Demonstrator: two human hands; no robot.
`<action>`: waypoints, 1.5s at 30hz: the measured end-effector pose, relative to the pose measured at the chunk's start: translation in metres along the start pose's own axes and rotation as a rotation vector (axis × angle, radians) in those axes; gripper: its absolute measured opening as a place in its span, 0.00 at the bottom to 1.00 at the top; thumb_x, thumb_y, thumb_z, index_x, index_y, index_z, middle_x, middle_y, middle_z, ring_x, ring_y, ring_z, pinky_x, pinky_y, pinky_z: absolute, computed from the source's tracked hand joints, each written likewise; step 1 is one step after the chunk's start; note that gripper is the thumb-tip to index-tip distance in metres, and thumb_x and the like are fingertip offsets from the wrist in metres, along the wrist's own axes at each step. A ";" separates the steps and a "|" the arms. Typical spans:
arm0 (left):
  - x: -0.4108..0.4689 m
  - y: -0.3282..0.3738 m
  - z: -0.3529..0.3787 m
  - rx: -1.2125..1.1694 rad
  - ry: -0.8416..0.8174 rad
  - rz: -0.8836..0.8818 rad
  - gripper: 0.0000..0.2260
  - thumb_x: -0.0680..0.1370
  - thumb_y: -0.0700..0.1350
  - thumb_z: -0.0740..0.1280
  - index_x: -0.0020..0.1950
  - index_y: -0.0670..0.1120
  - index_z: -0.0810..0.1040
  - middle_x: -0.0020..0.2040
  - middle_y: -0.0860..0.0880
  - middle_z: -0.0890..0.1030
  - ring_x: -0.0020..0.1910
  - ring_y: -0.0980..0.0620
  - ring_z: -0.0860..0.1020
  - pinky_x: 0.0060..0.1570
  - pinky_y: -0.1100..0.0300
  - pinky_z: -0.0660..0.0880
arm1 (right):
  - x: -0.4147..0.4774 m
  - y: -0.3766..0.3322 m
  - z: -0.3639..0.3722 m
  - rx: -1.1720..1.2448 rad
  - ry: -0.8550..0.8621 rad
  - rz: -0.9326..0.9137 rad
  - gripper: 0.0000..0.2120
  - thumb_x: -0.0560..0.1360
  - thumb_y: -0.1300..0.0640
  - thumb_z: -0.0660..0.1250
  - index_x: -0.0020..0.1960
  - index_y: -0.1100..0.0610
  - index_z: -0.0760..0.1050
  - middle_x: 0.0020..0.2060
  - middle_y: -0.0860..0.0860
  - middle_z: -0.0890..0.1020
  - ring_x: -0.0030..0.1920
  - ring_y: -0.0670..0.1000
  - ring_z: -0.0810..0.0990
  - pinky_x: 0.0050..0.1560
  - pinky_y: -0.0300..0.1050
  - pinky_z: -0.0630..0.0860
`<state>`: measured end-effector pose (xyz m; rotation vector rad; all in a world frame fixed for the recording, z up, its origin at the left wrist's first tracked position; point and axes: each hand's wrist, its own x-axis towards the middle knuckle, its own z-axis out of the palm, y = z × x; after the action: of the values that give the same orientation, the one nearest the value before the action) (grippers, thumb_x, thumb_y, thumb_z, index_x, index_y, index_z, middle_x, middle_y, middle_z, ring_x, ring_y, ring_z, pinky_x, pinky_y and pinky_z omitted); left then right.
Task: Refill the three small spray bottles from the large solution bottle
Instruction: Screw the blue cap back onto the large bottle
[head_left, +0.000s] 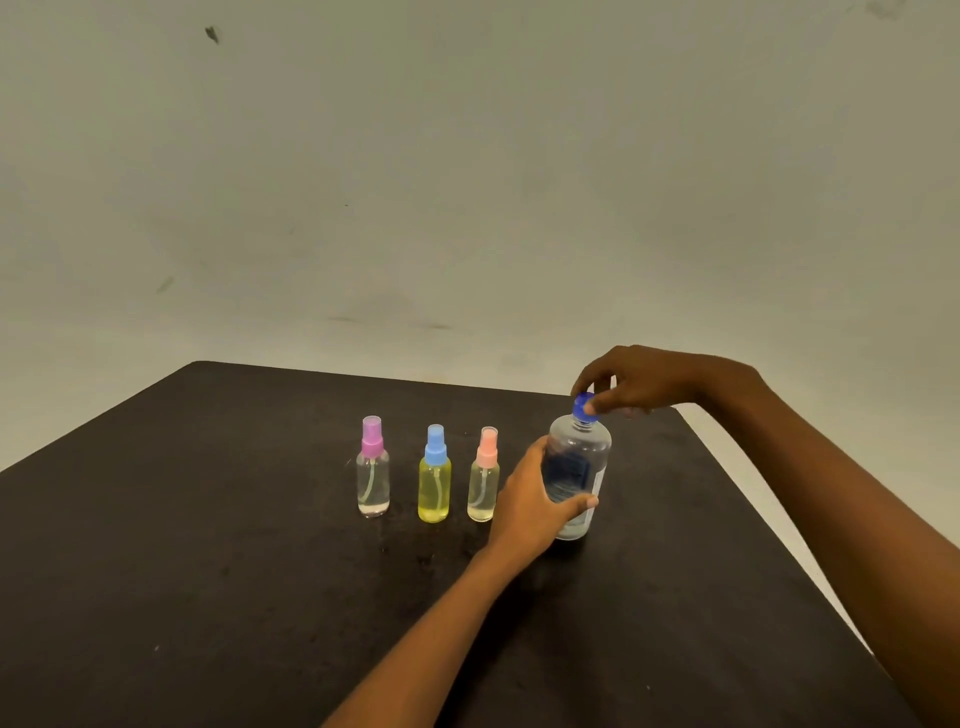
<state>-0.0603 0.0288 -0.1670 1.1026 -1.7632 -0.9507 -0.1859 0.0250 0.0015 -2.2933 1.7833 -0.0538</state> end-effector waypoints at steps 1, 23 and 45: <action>0.000 0.000 0.000 0.006 -0.002 -0.001 0.36 0.70 0.50 0.74 0.73 0.49 0.59 0.72 0.50 0.67 0.71 0.50 0.66 0.70 0.53 0.65 | -0.001 0.002 0.002 -0.018 0.010 -0.023 0.13 0.76 0.57 0.64 0.58 0.60 0.74 0.44 0.56 0.79 0.34 0.46 0.74 0.35 0.36 0.71; 0.000 0.000 0.000 0.013 -0.002 -0.005 0.36 0.70 0.50 0.74 0.73 0.49 0.60 0.72 0.49 0.68 0.70 0.50 0.66 0.69 0.51 0.66 | -0.006 0.008 0.013 -0.044 0.162 -0.084 0.11 0.75 0.58 0.65 0.56 0.59 0.75 0.40 0.52 0.77 0.35 0.45 0.72 0.38 0.35 0.68; 0.000 0.000 0.001 0.030 0.000 -0.005 0.36 0.70 0.50 0.74 0.73 0.50 0.59 0.72 0.50 0.67 0.70 0.51 0.66 0.69 0.54 0.66 | -0.005 0.009 0.013 -0.021 0.165 -0.088 0.11 0.74 0.57 0.65 0.55 0.59 0.78 0.48 0.56 0.81 0.41 0.48 0.74 0.40 0.34 0.68</action>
<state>-0.0608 0.0287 -0.1674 1.1269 -1.7807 -0.9304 -0.1937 0.0295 -0.0121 -2.4452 1.7641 -0.2483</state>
